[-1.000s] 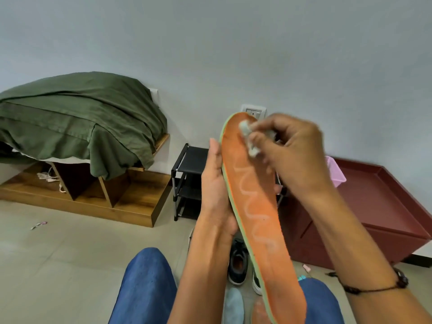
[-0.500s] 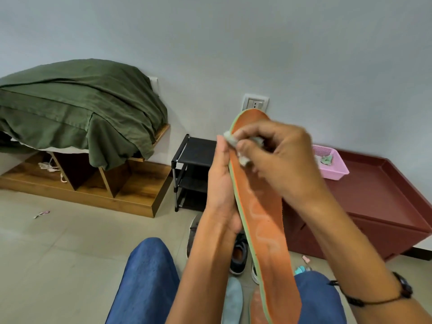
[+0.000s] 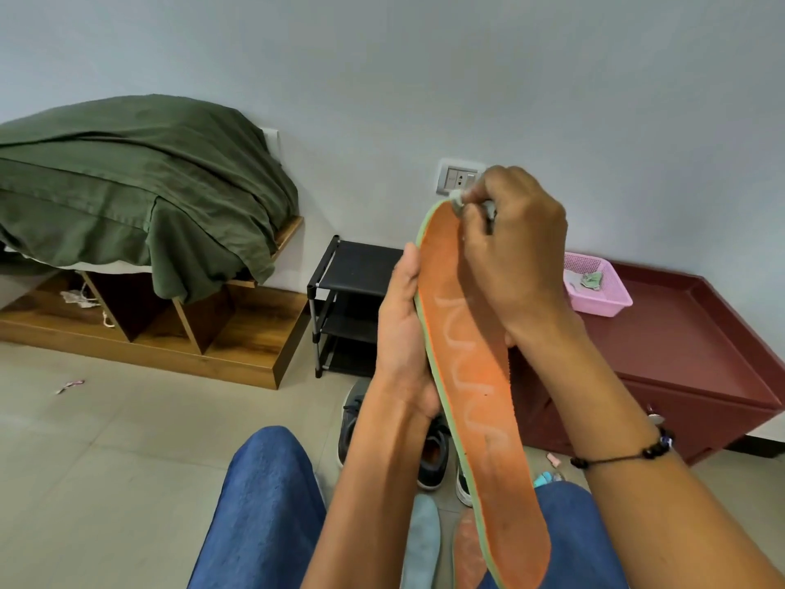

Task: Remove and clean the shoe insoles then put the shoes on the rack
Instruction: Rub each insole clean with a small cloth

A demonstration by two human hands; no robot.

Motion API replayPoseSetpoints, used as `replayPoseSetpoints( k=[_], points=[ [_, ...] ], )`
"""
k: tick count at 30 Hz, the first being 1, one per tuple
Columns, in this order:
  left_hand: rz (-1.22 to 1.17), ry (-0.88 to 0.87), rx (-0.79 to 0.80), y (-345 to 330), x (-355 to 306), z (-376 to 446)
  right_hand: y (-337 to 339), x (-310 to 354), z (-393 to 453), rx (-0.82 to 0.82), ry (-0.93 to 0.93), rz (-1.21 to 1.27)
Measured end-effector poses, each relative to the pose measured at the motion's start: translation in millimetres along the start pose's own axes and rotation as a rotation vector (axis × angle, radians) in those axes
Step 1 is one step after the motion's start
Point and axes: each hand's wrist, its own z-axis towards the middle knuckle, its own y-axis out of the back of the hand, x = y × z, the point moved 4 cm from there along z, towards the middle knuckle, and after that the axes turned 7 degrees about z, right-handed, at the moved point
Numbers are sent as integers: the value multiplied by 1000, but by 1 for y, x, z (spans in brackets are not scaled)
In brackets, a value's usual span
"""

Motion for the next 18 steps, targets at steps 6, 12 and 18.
replayPoseSetpoints(
  k=[6,12,18],
  points=[
    [-11,6,-22,12,-4,5,11,-2,-6,-87,-115,106],
    [-30,-104,-116,18,-2,6,-14,29,-30,133,77,126],
    [20,-50,-79,20,1,5,-8,-19,-12,29,-93,-58]
  ],
)
